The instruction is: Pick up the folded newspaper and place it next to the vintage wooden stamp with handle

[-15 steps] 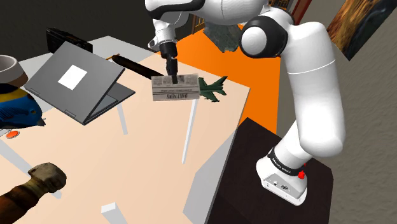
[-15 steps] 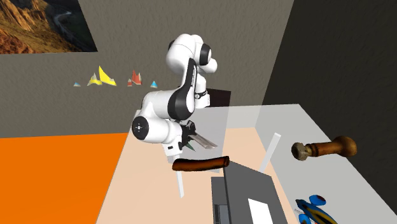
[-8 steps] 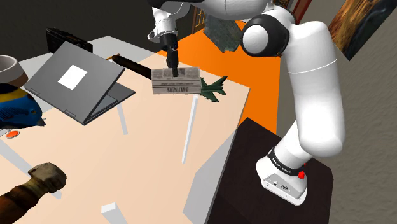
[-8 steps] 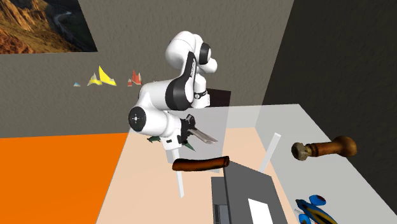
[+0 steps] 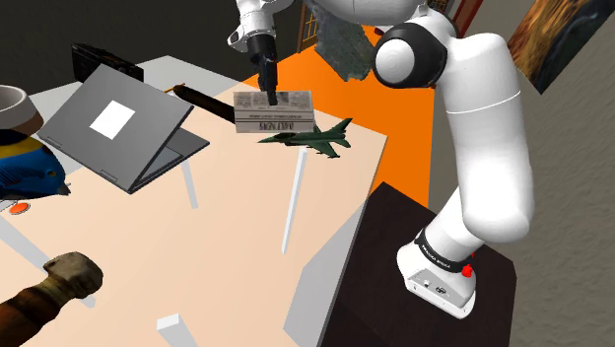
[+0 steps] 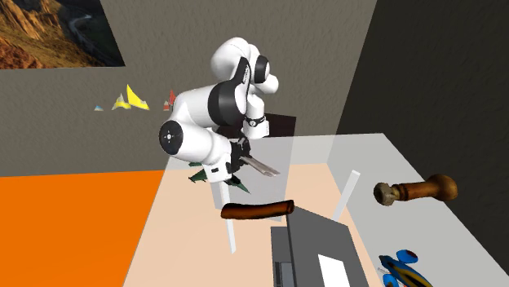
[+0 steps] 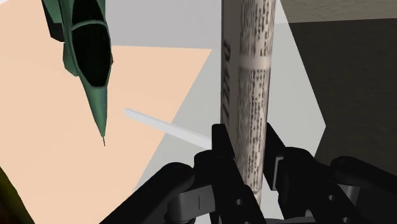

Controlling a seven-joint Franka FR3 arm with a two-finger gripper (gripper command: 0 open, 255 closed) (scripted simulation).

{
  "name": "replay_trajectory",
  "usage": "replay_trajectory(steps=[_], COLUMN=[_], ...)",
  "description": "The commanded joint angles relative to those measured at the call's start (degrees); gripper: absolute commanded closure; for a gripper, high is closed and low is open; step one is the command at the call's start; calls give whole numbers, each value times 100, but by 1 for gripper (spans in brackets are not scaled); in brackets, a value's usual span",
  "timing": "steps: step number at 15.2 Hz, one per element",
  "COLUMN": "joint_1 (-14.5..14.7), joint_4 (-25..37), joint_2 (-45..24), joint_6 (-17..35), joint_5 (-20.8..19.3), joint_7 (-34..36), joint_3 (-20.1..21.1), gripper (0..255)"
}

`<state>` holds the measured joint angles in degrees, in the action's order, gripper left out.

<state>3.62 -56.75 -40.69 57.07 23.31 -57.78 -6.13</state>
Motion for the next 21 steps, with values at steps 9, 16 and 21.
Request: replay_trajectory(steps=[9, 16, 21], joint_1=[-175, 518, 972], joint_4=[1363, -1068, -2221], joint_2=[-355, 1148, 1881], joint_6=[-940, 135, 755], joint_5=[219, 260, 412], joint_7=[445, 650, 1022], joint_3=[114, 109, 253], gripper=[255, 255, 255])
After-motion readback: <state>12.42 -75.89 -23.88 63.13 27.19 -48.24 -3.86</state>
